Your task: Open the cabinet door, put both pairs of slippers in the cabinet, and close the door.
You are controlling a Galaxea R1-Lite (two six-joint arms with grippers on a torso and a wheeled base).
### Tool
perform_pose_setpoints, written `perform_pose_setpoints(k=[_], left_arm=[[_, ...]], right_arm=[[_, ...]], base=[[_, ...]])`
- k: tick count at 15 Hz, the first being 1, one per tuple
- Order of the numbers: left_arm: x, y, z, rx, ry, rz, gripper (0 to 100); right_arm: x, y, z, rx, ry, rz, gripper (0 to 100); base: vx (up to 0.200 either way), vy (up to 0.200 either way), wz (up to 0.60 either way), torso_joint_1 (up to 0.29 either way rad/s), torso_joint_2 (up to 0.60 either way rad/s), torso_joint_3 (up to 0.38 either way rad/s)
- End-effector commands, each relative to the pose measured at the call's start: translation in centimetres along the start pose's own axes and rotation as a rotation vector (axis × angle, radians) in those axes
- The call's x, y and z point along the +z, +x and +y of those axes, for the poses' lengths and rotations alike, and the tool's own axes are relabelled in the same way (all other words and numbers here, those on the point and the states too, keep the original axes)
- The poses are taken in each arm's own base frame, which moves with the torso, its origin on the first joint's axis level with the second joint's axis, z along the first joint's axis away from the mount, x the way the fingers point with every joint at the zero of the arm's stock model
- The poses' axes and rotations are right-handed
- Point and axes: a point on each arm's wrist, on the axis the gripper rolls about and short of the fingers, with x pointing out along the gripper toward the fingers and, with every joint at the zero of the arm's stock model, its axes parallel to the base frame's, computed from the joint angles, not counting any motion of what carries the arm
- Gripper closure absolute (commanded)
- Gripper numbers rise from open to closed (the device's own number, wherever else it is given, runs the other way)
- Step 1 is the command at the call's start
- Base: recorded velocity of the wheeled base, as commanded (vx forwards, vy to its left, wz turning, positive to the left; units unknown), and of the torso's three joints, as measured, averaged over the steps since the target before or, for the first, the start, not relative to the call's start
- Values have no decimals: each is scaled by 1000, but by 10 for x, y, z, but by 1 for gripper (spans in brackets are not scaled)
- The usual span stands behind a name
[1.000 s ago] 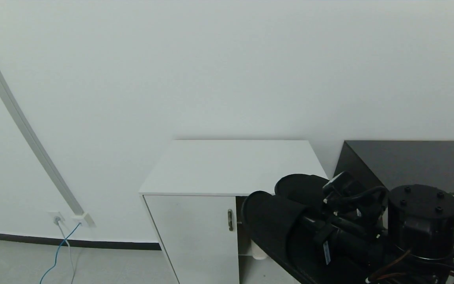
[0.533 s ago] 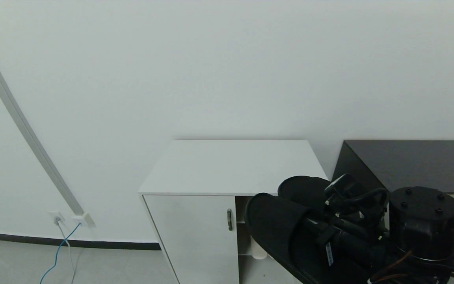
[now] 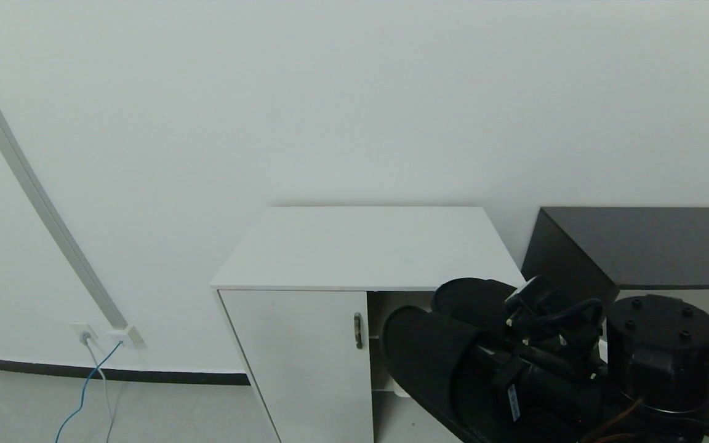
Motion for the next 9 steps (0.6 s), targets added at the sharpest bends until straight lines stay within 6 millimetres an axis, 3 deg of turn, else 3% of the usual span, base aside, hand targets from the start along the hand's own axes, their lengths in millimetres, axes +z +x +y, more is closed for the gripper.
perform_pose_setpoints(k=[1,9], left_arm=[[0,0,0,0,0,2,100],[0,0,0,-2,0,-1,100]], right_arm=[[-1,0,0,2,-1,3,100],[-2,-1,1,19,-1,5,100]], base=[[0,0,0,-159,378,207],[0,0,0,-207,494,284]])
